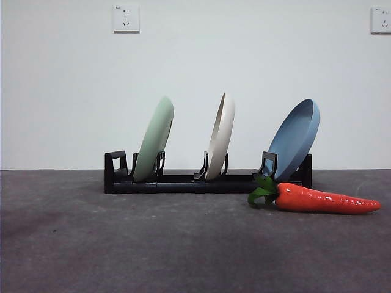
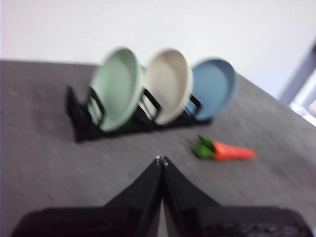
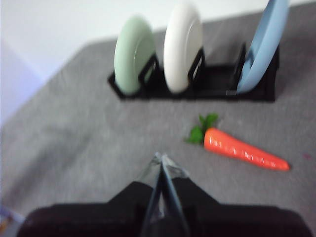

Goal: Take the green plate from the plate rack,put the plate on the table,take the carrot from the table,put the carrot in the plate

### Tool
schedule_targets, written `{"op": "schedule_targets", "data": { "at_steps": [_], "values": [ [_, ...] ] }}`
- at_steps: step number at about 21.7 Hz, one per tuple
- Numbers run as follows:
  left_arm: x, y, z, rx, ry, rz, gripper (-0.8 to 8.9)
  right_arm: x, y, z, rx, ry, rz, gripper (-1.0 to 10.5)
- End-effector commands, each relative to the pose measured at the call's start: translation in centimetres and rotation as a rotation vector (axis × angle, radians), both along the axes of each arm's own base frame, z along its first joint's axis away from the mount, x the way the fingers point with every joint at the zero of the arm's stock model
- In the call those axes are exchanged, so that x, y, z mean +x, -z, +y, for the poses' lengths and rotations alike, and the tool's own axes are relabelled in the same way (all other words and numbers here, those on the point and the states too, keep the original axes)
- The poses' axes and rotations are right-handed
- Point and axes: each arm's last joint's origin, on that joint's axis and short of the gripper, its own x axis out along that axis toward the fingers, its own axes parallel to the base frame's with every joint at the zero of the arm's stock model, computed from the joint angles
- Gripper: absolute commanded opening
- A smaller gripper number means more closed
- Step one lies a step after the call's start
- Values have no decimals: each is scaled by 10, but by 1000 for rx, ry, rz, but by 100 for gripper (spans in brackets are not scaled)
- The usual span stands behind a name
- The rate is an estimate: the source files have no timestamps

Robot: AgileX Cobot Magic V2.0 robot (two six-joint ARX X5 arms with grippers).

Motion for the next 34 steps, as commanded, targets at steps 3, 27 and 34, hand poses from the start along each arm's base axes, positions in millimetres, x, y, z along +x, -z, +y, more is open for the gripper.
{"op": "schedule_targets", "data": {
  "at_steps": [3,27,34],
  "values": [
    [-5,-14,-2,75,124,59,-7,1,-23,2,-167,-127,61,-11],
    [47,-57,-9,-48,288,42,598,5,-31,5,-141,-218,217,661],
    [145,-83,-50,28,290,44,598,6,-31,5,-141,-218,226,661]
  ]
}}
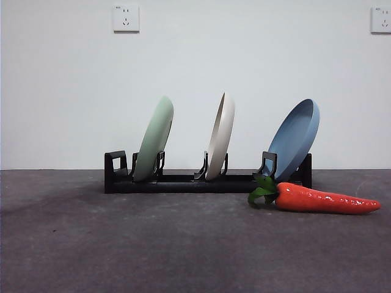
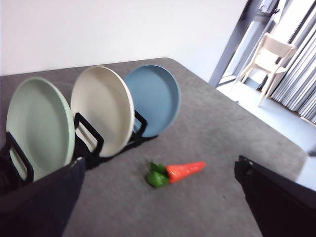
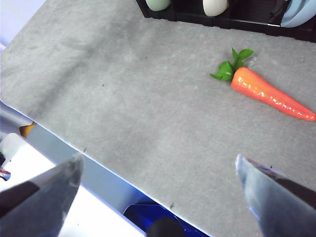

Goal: Take the green plate from the plate rack,put the plate on the table,take the carrot from the table,put the carrot in the plate

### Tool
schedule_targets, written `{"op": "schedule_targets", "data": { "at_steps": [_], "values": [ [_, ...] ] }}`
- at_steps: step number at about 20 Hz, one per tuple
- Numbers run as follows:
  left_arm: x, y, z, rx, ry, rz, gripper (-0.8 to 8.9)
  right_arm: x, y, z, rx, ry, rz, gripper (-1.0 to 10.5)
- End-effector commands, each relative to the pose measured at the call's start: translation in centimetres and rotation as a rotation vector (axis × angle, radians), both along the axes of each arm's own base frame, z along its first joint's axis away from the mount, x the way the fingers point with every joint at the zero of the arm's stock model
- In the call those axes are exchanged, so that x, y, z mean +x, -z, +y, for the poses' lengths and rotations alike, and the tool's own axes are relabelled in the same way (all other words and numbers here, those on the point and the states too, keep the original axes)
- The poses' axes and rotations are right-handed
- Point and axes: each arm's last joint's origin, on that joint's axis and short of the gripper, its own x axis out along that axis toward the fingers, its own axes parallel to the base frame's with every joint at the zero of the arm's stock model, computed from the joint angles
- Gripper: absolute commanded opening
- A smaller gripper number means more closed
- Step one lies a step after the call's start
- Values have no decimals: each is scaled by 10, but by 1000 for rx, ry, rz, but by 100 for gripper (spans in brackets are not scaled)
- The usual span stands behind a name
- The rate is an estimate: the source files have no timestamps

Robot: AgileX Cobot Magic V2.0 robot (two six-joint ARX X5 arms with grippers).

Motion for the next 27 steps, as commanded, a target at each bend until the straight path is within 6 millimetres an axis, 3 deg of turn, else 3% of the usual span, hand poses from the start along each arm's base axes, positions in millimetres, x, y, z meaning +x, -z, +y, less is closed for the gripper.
{"op": "schedule_targets", "data": {
  "at_steps": [1,4,8,12,16,20,27],
  "values": [
    [34,-1,-19,38,-19,7,598,1,-1,0,2,-1,0,661],
    [84,8,-43,122,-48,8,598,2,0,0,2,-2,8,661],
    [142,35,-67,188,-87,58,598,2,0,0,1,-1,13,661],
    [179,74,-82,217,-122,75,598,1,1,0,1,-1,18,660],
    [199,109,-92,244,-126,118,597,1,1,0,0,-1,18,660],
    [206,129,-102,263,-120,141,586,1,1,0,0,-1,18,660],
    [208,137,-106,271,-119,155,179,1,1,0,-1,0,18,660]
  ]
}}
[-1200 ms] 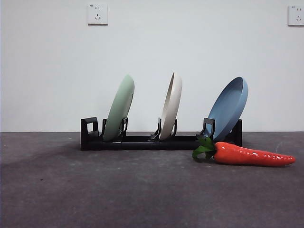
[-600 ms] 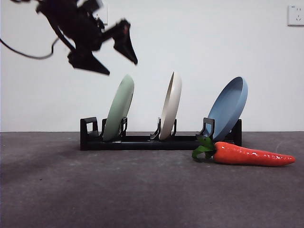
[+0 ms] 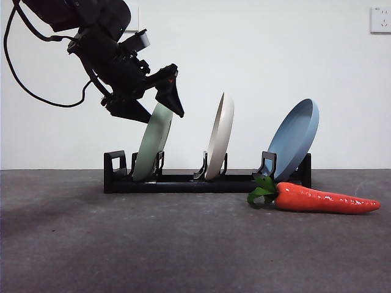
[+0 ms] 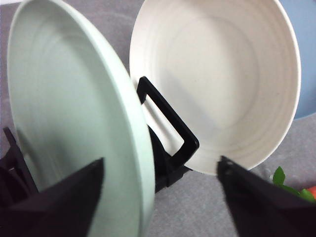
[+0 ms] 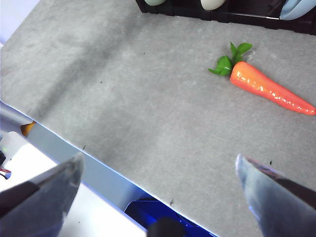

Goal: Take the green plate from the plate rack,put the plate on the table,take the carrot from the table,put the carrot in the plate

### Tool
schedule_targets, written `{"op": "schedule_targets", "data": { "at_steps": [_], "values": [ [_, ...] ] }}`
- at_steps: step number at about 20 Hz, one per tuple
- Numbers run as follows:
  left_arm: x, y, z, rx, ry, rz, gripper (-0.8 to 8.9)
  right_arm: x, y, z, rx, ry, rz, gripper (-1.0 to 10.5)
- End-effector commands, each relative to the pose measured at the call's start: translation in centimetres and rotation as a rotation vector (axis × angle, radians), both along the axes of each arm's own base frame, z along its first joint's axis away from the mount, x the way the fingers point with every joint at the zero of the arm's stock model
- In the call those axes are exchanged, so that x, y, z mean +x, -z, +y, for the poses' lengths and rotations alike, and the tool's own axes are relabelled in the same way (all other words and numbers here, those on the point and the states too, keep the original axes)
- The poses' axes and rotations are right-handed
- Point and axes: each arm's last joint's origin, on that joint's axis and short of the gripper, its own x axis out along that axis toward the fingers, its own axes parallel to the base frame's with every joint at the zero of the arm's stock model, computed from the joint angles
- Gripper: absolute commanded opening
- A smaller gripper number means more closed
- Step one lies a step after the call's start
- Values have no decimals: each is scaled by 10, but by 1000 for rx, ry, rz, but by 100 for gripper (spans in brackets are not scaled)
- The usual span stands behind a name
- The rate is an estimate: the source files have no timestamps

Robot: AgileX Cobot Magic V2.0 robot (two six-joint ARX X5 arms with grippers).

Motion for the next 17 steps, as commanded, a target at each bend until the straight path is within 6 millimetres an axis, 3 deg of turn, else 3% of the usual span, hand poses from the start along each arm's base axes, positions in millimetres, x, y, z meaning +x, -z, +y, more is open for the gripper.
{"op": "schedule_targets", "data": {
  "at_steps": [1,3,11,17],
  "values": [
    [1,4,-2,7,6,0,122,0,-1,0,2,-1,-3,660],
    [1,4,-2,7,7,1,56,0,-1,0,2,-1,-3,660],
    [1,1,0,3,5,-4,18,0,-1,0,2,-1,-3,659],
    [-3,-21,0,-39,31,-49,-8,0,-1,0,2,-1,-3,659]
  ]
}}
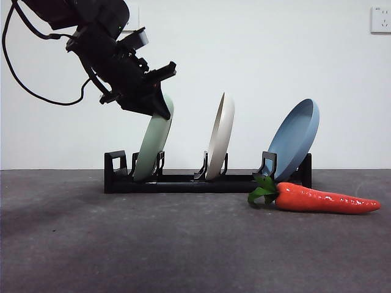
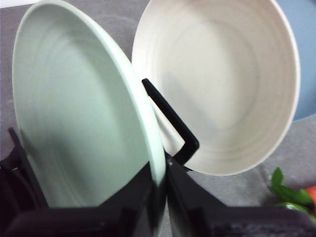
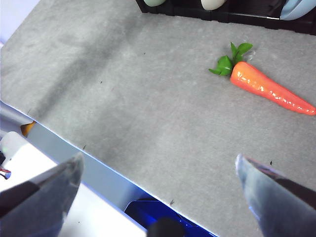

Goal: Take the green plate from the plate rack,put the plate on the table,take the carrot from the table,put the carrot in the plate

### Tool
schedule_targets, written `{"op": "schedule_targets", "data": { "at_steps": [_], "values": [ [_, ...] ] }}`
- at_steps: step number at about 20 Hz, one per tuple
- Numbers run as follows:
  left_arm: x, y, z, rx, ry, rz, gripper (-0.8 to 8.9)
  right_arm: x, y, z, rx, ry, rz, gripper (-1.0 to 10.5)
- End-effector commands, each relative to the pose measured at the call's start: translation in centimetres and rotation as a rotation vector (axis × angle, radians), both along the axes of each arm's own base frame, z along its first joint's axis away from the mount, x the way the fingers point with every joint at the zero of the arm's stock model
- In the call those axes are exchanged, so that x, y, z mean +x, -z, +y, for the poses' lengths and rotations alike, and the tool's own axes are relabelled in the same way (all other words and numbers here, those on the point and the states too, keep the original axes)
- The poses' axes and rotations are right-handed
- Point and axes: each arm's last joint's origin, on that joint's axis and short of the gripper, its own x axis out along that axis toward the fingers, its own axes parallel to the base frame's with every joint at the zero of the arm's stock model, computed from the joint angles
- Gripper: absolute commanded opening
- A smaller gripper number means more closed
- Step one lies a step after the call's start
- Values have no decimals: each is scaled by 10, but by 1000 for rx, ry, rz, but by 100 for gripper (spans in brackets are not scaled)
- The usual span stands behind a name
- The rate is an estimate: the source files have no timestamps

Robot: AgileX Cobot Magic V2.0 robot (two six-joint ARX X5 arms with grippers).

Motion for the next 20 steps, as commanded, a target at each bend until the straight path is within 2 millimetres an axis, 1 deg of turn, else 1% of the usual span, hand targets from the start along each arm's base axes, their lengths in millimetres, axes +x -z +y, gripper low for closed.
{"op": "schedule_targets", "data": {
  "at_steps": [1,7,9,11,13,15,16,17,19,20],
  "values": [
    [-1,-20,-1,-38,32,-51,-8,0,-1,0,2,-1,-3,659],
    [-2,-63,-1,-34,40,-31,-7,0,-1,0,2,-2,-3,659],
    [-9,-84,0,-14,52,-10,-6,0,-1,0,2,-1,-4,659],
    [-27,-110,2,28,89,-19,-6,0,-1,0,2,-1,-4,659],
    [-59,-140,4,77,145,-64,-6,0,-1,0,1,-2,-5,659],
    [-99,-167,4,132,191,-120,-6,1,0,0,1,-2,2,659],
    [-119,-178,4,182,197,-156,-6,1,0,0,1,-1,3,659],
    [-143,-189,3,262,202,-202,-6,1,0,0,1,-1,2,659],
    [-182,-199,-2,386,230,-242,-6,1,0,0,1,-1,3,659],
    [-195,-200,-7,434,246,-251,-6,1,0,0,1,-1,2,659]
  ]
}}
